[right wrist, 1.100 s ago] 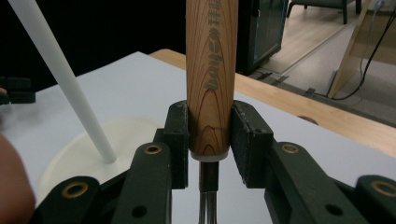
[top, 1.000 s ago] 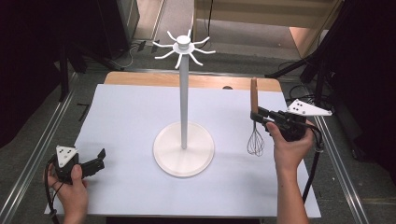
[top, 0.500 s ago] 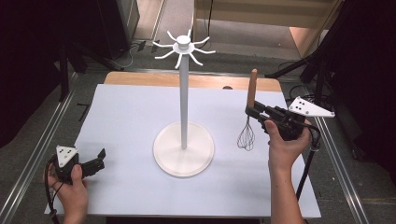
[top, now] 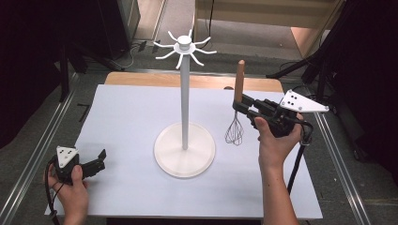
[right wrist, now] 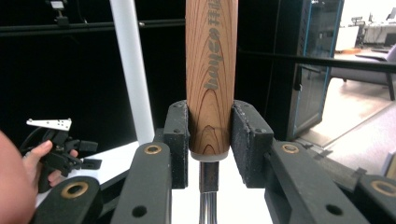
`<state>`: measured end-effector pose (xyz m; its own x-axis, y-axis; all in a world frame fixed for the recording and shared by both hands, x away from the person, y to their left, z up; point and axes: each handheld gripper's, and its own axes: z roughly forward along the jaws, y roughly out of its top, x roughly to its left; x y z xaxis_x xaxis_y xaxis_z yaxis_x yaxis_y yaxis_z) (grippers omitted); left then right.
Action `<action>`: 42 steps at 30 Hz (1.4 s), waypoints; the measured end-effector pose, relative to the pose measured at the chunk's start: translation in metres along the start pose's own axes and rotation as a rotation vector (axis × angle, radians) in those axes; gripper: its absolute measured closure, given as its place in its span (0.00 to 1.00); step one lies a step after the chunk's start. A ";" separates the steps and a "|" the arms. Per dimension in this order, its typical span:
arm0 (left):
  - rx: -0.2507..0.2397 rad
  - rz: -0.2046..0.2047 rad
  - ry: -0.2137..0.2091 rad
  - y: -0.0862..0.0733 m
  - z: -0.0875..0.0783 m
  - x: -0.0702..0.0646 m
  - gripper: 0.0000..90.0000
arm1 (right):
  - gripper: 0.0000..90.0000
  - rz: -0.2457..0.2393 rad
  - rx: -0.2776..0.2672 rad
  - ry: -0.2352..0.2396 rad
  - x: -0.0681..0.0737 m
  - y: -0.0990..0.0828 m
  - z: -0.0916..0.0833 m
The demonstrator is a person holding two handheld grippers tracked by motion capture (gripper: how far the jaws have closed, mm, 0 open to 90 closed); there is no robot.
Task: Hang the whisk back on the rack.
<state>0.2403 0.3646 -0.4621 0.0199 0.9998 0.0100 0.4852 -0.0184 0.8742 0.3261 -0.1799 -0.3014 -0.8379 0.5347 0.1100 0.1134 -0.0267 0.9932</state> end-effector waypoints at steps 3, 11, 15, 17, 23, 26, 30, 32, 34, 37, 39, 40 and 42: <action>0.000 -0.002 0.000 0.000 0.000 0.000 0.01 | 0.79 -0.016 -0.021 0.017 0.006 0.006 0.007; 0.004 -0.004 -0.002 0.000 0.000 0.001 0.01 | 0.79 -0.029 -0.038 0.046 0.016 0.016 0.018; 0.006 -0.002 -0.003 0.000 0.000 0.001 0.00 | 0.79 -0.036 -0.047 0.057 0.020 0.022 0.022; 0.007 -0.002 -0.003 0.000 0.000 0.001 0.01 | 0.79 -0.035 -0.052 0.061 0.022 0.024 0.023; 0.005 -0.003 -0.003 0.000 0.000 0.001 0.01 | 0.79 -0.035 -0.062 0.079 0.025 0.029 0.028; 0.007 -0.003 -0.004 0.000 0.000 0.001 0.00 | 0.79 -0.038 -0.062 0.085 0.027 0.030 0.030; 0.007 -0.003 -0.003 0.000 0.000 0.001 0.00 | 0.79 -0.043 -0.070 0.095 0.028 0.031 0.033; 0.007 -0.004 -0.004 0.000 0.000 0.001 0.00 | 0.79 -0.041 -0.071 0.097 0.029 0.031 0.033; 0.004 -0.005 -0.004 0.000 0.000 0.001 0.01 | 0.79 -0.036 -0.075 0.101 0.029 0.032 0.034; 0.005 -0.004 -0.003 0.000 0.000 0.001 0.00 | 0.79 -0.039 -0.082 0.105 0.030 0.035 0.034; 0.005 -0.004 -0.002 0.000 0.000 0.001 0.00 | 0.79 -0.037 -0.081 0.105 0.030 0.036 0.035; 0.006 -0.004 -0.003 0.000 0.000 0.001 0.00 | 0.79 -0.043 -0.083 0.104 0.030 0.039 0.036; 0.007 -0.005 -0.003 0.000 0.000 0.001 0.00 | 0.79 -0.045 -0.080 0.104 0.030 0.040 0.037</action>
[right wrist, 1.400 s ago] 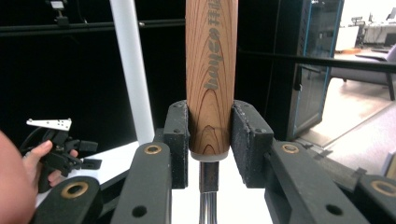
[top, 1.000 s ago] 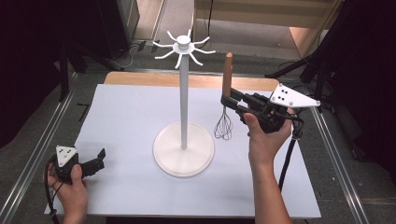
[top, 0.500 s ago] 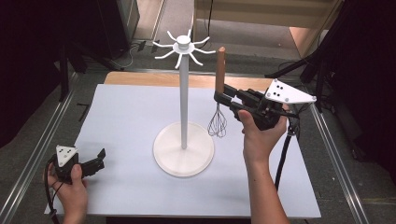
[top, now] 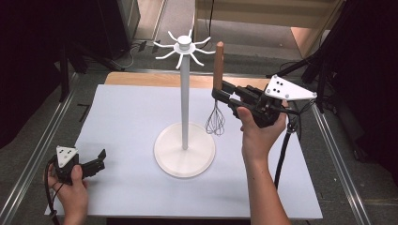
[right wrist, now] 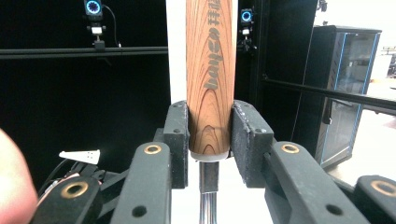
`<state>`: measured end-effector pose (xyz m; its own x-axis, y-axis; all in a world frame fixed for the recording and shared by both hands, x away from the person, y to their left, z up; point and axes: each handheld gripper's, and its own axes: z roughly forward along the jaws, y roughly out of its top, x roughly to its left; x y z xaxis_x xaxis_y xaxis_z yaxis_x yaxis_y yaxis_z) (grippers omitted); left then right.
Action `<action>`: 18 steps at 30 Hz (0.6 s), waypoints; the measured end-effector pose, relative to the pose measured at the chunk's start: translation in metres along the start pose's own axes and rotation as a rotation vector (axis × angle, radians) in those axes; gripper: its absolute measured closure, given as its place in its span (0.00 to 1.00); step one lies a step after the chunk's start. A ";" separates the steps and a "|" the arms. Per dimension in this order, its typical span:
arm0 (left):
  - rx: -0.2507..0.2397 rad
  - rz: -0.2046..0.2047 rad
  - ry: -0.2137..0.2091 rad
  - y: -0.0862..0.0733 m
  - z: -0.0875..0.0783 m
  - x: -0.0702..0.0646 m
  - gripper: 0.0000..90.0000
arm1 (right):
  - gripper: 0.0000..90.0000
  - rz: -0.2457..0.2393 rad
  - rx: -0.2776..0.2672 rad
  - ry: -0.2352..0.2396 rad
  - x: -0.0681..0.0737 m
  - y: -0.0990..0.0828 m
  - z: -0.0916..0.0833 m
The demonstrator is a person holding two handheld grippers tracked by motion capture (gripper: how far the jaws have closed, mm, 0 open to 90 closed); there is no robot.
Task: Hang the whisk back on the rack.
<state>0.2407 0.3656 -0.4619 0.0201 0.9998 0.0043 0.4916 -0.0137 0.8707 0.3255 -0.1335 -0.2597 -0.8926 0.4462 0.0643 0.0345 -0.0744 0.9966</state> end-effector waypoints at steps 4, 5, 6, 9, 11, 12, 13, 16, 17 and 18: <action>0.000 0.000 0.000 0.000 0.000 0.000 0.00 | 0.79 -0.004 0.004 0.006 0.002 0.001 0.004; 0.000 0.000 0.000 0.000 0.000 0.000 0.00 | 0.79 0.000 0.007 0.005 0.002 0.000 0.005; -0.003 -0.002 0.000 0.000 0.000 0.000 0.01 | 0.79 -0.002 0.008 0.008 0.002 0.000 0.006; -0.004 -0.004 0.000 0.000 0.000 0.000 0.00 | 0.79 0.004 0.011 0.011 0.002 -0.001 0.009; -0.003 -0.003 0.000 0.000 0.000 0.000 0.00 | 0.79 0.004 0.008 0.013 0.003 -0.002 0.012; -0.004 -0.004 0.000 0.000 0.000 0.000 0.00 | 0.79 0.002 0.007 0.015 0.003 -0.002 0.012; -0.004 -0.004 0.000 0.000 0.000 0.000 0.00 | 0.79 0.002 0.007 0.015 0.003 -0.002 0.012; -0.005 -0.007 -0.003 0.000 0.000 0.000 0.00 | 0.79 0.000 0.003 0.014 0.004 -0.004 0.015; -0.006 -0.010 -0.001 0.000 0.000 0.000 0.00 | 0.79 0.000 -0.001 0.014 0.004 -0.005 0.016; -0.006 -0.009 -0.001 0.000 0.000 0.000 0.00 | 0.79 -0.001 -0.002 0.013 0.004 -0.006 0.017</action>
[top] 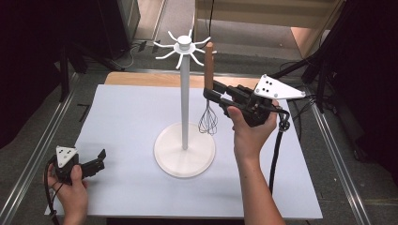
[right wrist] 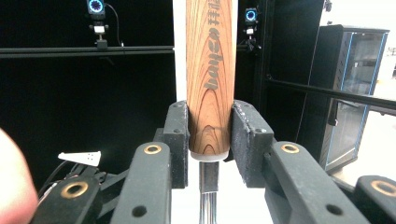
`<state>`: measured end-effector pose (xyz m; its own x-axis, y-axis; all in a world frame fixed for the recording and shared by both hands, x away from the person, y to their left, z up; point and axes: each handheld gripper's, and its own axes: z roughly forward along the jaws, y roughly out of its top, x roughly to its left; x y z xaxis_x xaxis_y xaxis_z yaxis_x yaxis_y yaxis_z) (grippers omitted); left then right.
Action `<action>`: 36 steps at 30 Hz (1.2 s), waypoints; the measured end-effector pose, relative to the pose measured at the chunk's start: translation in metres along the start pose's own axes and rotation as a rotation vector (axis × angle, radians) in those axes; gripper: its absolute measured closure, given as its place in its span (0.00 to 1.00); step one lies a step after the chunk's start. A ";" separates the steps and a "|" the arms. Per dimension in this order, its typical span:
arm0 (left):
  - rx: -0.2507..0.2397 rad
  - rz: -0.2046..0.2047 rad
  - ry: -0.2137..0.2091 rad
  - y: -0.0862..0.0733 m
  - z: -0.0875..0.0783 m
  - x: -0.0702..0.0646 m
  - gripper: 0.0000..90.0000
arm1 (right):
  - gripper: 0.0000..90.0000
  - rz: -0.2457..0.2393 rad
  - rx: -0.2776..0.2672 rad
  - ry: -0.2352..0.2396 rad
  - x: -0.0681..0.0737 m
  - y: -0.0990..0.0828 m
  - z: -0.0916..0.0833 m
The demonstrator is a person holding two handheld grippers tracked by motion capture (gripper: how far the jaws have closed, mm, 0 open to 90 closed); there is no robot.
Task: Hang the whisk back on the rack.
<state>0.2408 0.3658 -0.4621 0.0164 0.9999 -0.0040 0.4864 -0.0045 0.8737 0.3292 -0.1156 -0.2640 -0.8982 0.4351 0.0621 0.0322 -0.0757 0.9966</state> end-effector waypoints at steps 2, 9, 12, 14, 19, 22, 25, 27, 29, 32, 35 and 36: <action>0.000 0.001 0.000 0.000 0.000 0.000 0.00 | 0.79 0.000 0.001 0.003 0.001 -0.001 0.002; 0.004 -0.005 -0.003 0.000 0.000 0.001 0.00 | 0.79 -0.006 0.006 -0.003 0.001 -0.005 0.004; 0.003 -0.002 -0.001 0.000 0.000 0.000 0.01 | 0.79 -0.004 0.003 -0.001 0.001 -0.009 0.004; 0.002 -0.002 -0.001 0.000 0.000 0.000 0.01 | 0.79 -0.004 0.001 0.001 0.001 -0.009 0.004; 0.001 0.000 0.002 0.000 0.000 0.000 0.01 | 0.78 -0.013 0.002 0.001 0.000 -0.009 0.003; 0.001 0.001 0.002 0.000 0.000 0.000 0.00 | 0.77 -0.011 0.003 0.012 -0.001 -0.010 0.001; 0.001 0.001 0.002 0.000 0.000 0.000 0.00 | 0.72 -0.019 0.018 0.006 0.000 -0.009 -0.001; 0.000 0.000 0.002 0.000 0.000 0.000 0.00 | 0.67 -0.028 0.026 -0.006 0.000 -0.010 -0.001; 0.001 0.000 0.002 0.000 0.000 0.000 0.00 | 0.60 -0.033 0.032 -0.026 0.000 -0.011 -0.002; 0.000 0.000 0.002 0.000 0.000 0.000 0.01 | 0.53 -0.027 0.031 -0.065 -0.001 -0.013 -0.005; 0.001 0.000 0.002 0.000 0.000 0.000 0.00 | 0.36 -0.005 0.018 -0.147 -0.004 -0.019 -0.011; 0.001 0.000 0.002 0.000 0.000 0.000 0.00 | 0.32 -0.007 0.018 -0.167 -0.006 -0.021 -0.013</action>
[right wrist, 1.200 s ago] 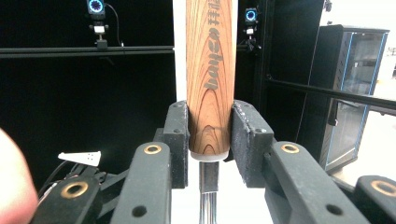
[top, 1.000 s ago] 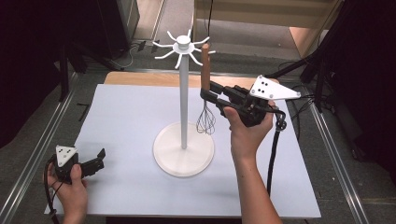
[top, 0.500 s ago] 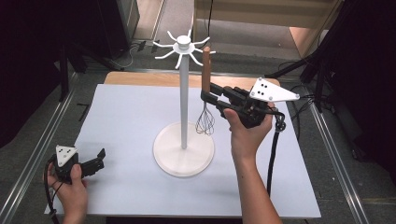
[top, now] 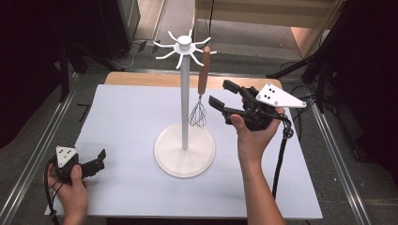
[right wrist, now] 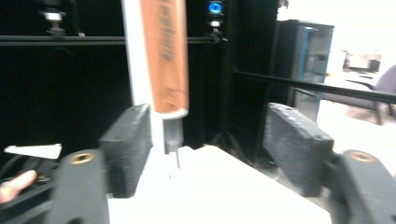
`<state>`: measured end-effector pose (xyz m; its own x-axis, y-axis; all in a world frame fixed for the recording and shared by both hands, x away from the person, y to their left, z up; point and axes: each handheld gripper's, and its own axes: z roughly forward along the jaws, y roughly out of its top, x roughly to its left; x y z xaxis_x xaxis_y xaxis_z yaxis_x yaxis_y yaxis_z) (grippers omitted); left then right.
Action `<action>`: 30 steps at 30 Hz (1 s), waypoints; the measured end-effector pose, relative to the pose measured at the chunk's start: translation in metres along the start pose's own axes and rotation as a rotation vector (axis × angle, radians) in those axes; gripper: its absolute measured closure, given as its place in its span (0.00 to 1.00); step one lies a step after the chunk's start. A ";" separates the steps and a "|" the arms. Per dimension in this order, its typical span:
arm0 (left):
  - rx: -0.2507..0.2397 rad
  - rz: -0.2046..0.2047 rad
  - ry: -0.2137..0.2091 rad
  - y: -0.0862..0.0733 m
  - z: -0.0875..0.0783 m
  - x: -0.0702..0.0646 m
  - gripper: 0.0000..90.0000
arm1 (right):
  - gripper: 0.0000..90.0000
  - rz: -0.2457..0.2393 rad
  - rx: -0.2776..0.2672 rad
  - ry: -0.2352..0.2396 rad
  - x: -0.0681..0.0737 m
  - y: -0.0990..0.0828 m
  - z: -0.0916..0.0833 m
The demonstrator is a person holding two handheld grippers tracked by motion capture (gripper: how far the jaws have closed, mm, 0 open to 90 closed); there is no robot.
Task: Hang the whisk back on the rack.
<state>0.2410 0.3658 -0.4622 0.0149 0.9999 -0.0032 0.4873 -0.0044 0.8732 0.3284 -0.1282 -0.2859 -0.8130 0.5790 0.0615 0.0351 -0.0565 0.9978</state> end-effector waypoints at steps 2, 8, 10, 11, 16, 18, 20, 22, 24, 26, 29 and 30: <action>0.000 0.002 0.000 0.000 0.000 0.000 0.00 | 0.23 0.015 0.006 -0.046 -0.002 -0.003 -0.003; 0.003 0.007 0.000 0.000 0.000 0.000 0.01 | 0.00 0.049 0.034 -0.178 -0.011 -0.012 -0.011; 0.001 0.005 0.000 0.000 0.000 0.000 0.00 | 0.00 0.057 0.043 -0.192 -0.014 -0.016 -0.015; 0.001 0.005 0.000 0.000 0.000 0.000 0.00 | 0.00 0.066 0.046 -0.201 -0.016 -0.019 -0.018; 0.004 0.008 0.000 0.000 0.000 0.000 0.01 | 0.00 0.077 0.054 -0.250 -0.025 -0.027 -0.028; 0.004 0.008 0.000 0.000 0.000 0.000 0.00 | 0.00 0.079 0.056 -0.259 -0.026 -0.028 -0.031; 0.004 0.008 0.000 0.000 0.000 0.000 0.00 | 0.00 0.086 0.067 -0.285 -0.031 -0.033 -0.036; 0.003 0.008 0.000 0.000 0.000 0.000 0.00 | 0.00 0.090 0.078 -0.308 -0.034 -0.037 -0.041; 0.003 0.009 0.000 0.000 0.000 0.000 0.00 | 0.00 0.095 0.082 -0.314 -0.036 -0.039 -0.043; 0.004 0.010 0.001 0.000 0.000 0.000 0.01 | 0.00 0.100 0.091 -0.331 -0.039 -0.043 -0.047; 0.004 0.010 0.002 0.000 0.000 -0.001 0.00 | 0.00 0.100 0.112 -0.356 -0.043 -0.049 -0.051; 0.004 0.012 0.002 0.000 0.000 0.000 0.00 | 0.00 0.096 0.129 -0.379 -0.046 -0.054 -0.055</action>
<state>0.2408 0.3653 -0.4621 0.0187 0.9998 0.0083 0.4907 -0.0164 0.8712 0.3323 -0.1962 -0.3444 -0.5314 0.8361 0.1360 0.1926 -0.0371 0.9806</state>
